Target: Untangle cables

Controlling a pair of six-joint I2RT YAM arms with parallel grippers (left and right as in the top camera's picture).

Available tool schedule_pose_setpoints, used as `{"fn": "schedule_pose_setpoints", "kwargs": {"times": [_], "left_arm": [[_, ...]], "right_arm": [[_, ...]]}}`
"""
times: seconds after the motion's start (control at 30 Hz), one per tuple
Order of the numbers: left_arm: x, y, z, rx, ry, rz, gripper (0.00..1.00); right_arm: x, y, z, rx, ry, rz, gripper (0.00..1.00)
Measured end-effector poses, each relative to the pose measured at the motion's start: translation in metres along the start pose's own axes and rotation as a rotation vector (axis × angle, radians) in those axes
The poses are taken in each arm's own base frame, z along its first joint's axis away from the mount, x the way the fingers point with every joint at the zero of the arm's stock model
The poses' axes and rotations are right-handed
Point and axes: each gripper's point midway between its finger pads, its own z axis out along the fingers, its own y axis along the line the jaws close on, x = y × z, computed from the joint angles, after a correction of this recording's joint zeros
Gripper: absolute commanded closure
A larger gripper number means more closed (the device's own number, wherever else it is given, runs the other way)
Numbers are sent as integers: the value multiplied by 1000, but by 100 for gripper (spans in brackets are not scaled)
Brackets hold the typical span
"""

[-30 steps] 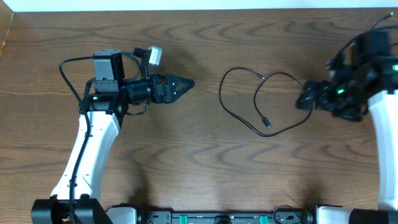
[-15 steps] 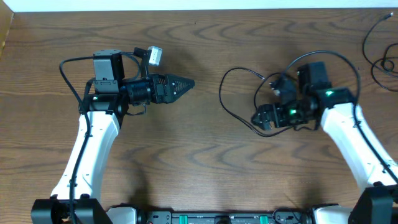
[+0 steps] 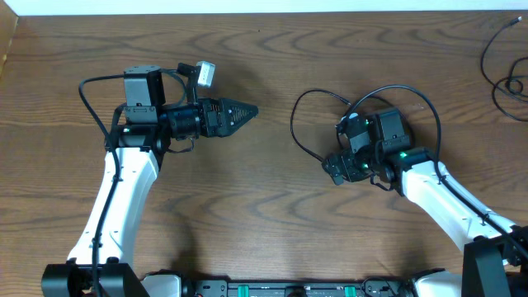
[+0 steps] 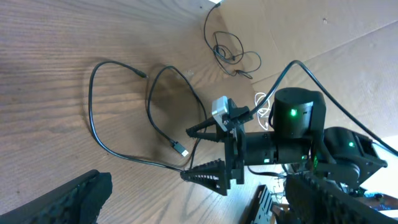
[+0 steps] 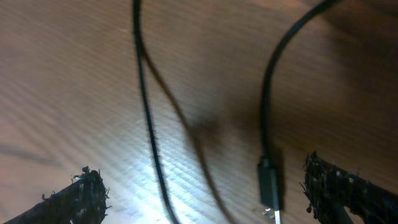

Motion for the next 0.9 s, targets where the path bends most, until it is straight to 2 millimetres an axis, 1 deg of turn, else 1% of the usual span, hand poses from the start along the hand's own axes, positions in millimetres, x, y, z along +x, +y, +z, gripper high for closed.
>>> {"fn": "schedule_pose_setpoints", "kwargs": {"times": [0.13, 0.3, 0.37, 0.43, 0.53, 0.8, 0.9], "left_arm": [[0, 0, 0, 0, 0, 0, 5], [0, 0, 0, 0, 0, 0, 4], [0, 0, 0, 0, 0, 0, 4], [0, 0, 0, 0, 0, 0, 4], [0, 0, 0, 0, 0, 0, 4], [0, 0, 0, 0, 0, 0, 4], [0, 0, 0, 0, 0, 0, 4]], "right_arm": [[4, -6, 4, 34, -8, -11, 1], [3, -8, 4, 40, -15, -21, 1], [3, -4, 4, 19, -14, -37, 1], [4, 7, 6, -37, -12, -76, 1], [8, 12, 11, -64, 4, -112, 1], [17, 2, 28, -39, 39, -154, 1], [23, 0, 36, -38, 63, -160, 1]]}}
